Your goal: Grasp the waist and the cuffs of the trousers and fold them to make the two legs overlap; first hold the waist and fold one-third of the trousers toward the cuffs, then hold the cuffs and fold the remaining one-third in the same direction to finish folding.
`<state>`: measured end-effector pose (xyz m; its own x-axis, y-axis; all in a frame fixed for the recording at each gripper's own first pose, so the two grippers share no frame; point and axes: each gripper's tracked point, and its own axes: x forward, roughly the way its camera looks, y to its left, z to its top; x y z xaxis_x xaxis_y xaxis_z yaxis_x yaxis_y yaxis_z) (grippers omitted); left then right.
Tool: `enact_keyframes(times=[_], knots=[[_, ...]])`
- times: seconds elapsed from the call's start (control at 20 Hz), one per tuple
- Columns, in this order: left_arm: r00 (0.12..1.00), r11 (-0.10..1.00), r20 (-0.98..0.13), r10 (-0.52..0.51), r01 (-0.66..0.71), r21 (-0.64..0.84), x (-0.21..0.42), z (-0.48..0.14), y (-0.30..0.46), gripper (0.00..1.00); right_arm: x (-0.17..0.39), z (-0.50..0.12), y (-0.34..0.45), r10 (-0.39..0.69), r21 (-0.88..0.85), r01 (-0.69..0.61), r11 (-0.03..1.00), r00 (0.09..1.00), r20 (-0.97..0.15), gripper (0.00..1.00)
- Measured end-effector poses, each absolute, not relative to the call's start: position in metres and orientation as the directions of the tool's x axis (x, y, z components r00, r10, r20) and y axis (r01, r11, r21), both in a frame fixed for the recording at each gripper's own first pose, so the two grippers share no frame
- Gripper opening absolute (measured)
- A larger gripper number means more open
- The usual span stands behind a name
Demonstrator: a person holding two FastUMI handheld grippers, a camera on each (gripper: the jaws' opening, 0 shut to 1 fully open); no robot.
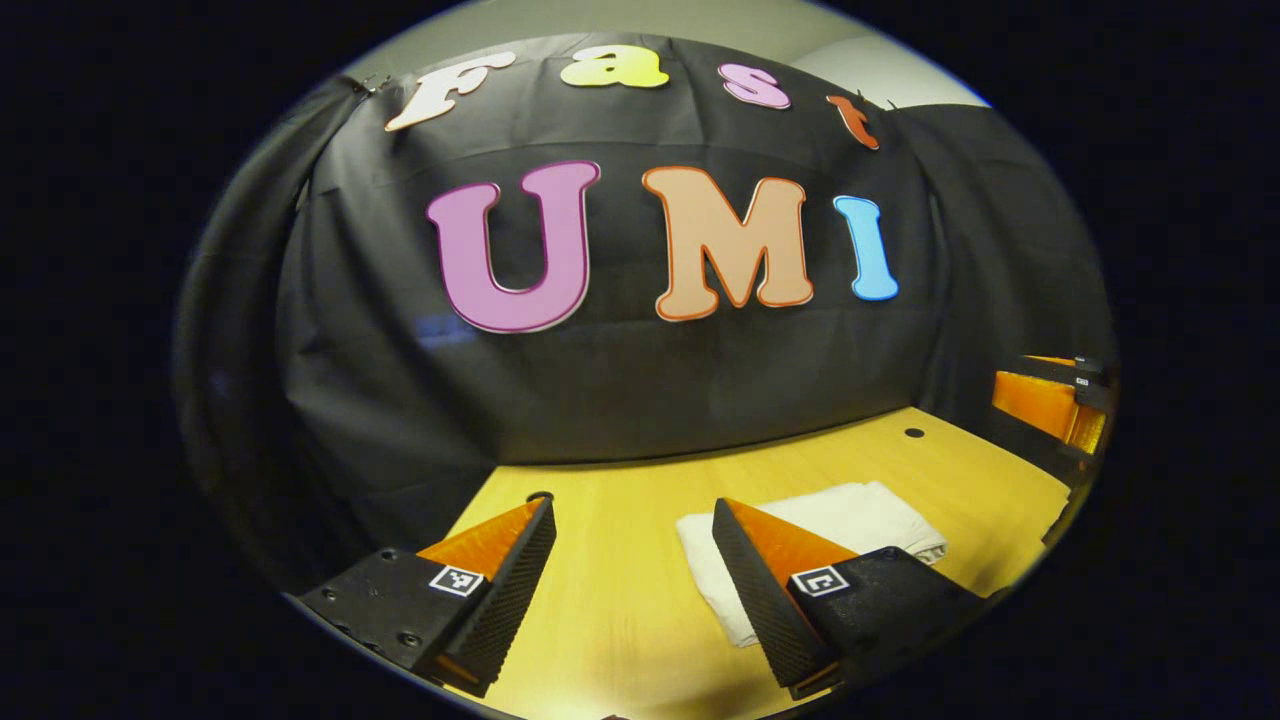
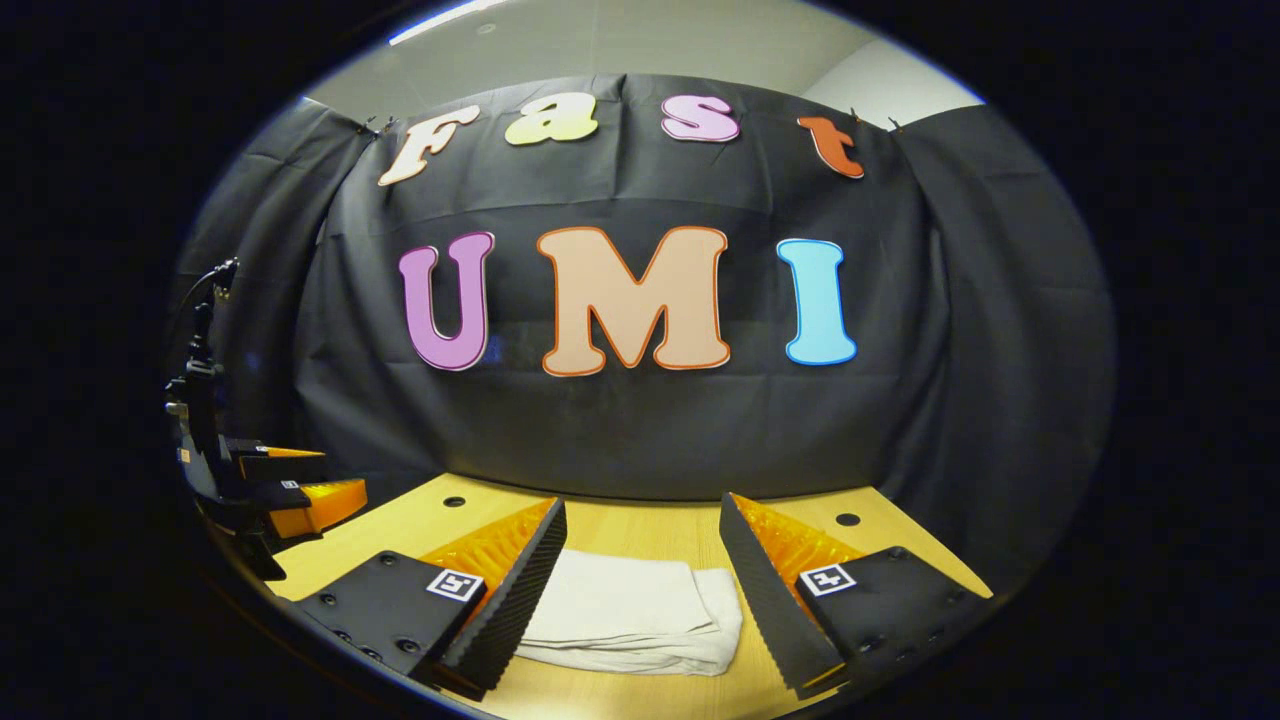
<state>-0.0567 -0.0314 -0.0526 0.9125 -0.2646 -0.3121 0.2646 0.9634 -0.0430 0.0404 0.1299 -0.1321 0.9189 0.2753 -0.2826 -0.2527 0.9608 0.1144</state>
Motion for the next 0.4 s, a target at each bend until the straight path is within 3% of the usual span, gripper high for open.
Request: enact_keyframes(times=[0.4], knots=[[0.959,0.984,-0.224,-0.176,0.168,-0.052,-0.061,-0.017,-0.019,0.96,0.050,-0.117,0.113,0.275,0.128,-0.250,0.960,0.931,-0.241,0.98]])
